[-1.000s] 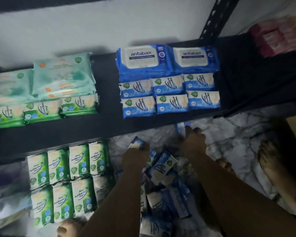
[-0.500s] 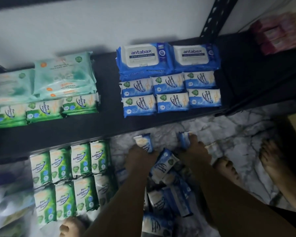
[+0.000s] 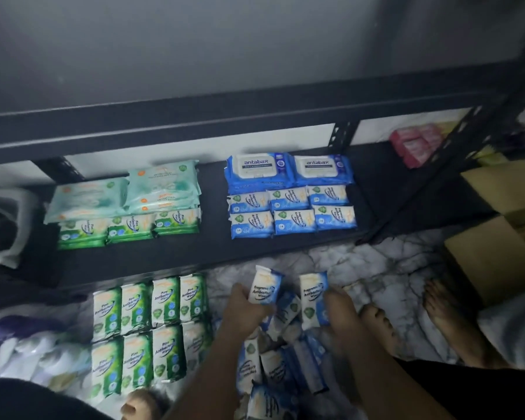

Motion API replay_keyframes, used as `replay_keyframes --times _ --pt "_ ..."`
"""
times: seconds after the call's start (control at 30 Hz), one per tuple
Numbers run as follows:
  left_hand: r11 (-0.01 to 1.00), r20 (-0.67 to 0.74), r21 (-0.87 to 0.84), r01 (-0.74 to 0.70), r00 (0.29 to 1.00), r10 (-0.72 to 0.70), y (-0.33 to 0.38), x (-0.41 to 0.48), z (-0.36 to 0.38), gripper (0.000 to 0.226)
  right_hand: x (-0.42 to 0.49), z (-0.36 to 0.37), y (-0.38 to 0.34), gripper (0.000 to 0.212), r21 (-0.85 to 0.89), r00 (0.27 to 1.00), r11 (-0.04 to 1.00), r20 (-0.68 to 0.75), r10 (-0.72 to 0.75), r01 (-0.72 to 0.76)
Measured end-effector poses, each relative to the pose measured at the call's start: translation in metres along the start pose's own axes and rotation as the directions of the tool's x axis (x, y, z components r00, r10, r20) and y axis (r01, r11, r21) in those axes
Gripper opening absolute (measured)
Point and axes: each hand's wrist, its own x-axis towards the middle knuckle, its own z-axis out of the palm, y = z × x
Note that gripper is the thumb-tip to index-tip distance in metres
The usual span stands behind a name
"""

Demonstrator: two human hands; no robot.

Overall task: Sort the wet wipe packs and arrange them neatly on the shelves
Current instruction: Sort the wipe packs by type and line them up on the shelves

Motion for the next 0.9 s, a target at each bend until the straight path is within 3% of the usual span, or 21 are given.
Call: replay_keyframes --times 0.07,0.13,0.2,0.27,0.4,0.53,0.63,0.73,0.9 --pt "0.994 0.026 -0.108 -0.015 1.000 0.018 -0.003 -0.010 -0.005 0.090 -0.017 0.002 0.005 0.034 0.163 1.000 0.987 0.022 0.007 -0.010" --pt "0.981 0.067 -0.189 -0.036 0.997 0.050 0.019 -0.050 -0.014 0.103 -0.037 0.001 0.006 0.054 0.265 0.996 0.964 0.088 -0.002 -0.021" --pt "0.967 0.146 -0.250 -0.050 0.985 0.089 0.027 -0.076 -0.021 0.110 -0.049 -0.003 0.011 0.067 0.300 0.984 0.954 0.176 -0.031 -0.024" --pt "0.963 0.193 -0.259 -0.074 0.973 0.127 0.028 -0.091 -0.027 0.115 -0.054 -0.002 0.015 0.061 0.297 0.975 0.955 0.204 -0.088 0.024" --pt "0.965 0.232 -0.249 -0.082 0.962 0.141 0.029 -0.103 -0.035 0.093 -0.066 0.001 0.016 0.046 0.232 0.962 0.968 0.226 -0.152 0.098" --pt "0.961 0.204 -0.246 -0.125 0.963 0.177 0.030 -0.104 -0.043 0.076 -0.068 0.002 0.014 0.055 0.094 0.943 0.973 0.243 -0.226 0.209" --pt "0.961 0.204 -0.227 -0.157 0.957 0.204 0.031 -0.103 -0.048 0.061 -0.069 0.003 0.011 0.073 0.073 0.931 0.976 0.294 -0.216 0.204" --pt "0.959 0.168 -0.211 -0.189 0.959 0.227 0.029 -0.104 -0.052 0.059 -0.067 0.006 0.013 0.071 0.024 0.929 0.977 0.306 -0.208 0.211" --pt "0.970 0.068 -0.177 -0.164 0.982 0.178 0.019 -0.093 -0.060 0.064 -0.054 0.014 0.017 0.065 0.062 0.955 0.976 0.202 -0.218 0.209"
